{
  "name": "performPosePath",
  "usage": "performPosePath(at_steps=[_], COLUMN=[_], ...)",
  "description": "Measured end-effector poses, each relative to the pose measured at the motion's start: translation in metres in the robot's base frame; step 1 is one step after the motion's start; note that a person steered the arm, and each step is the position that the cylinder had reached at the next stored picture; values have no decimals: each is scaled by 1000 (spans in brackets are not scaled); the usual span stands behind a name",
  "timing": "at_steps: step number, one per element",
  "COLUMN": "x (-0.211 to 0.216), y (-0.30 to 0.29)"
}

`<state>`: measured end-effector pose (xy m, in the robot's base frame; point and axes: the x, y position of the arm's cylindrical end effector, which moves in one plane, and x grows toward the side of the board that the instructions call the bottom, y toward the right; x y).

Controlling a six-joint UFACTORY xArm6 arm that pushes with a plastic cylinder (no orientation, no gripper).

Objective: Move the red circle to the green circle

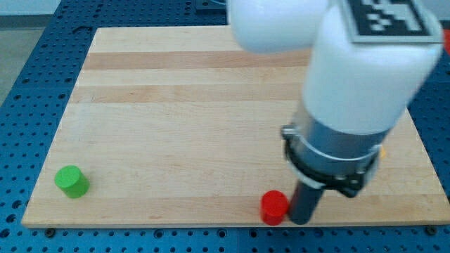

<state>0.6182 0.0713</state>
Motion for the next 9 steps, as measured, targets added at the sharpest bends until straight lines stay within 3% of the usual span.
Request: performPosePath(at_steps=[3,6,9], x=[-1,-19,-35], y=[-196,-143,-232])
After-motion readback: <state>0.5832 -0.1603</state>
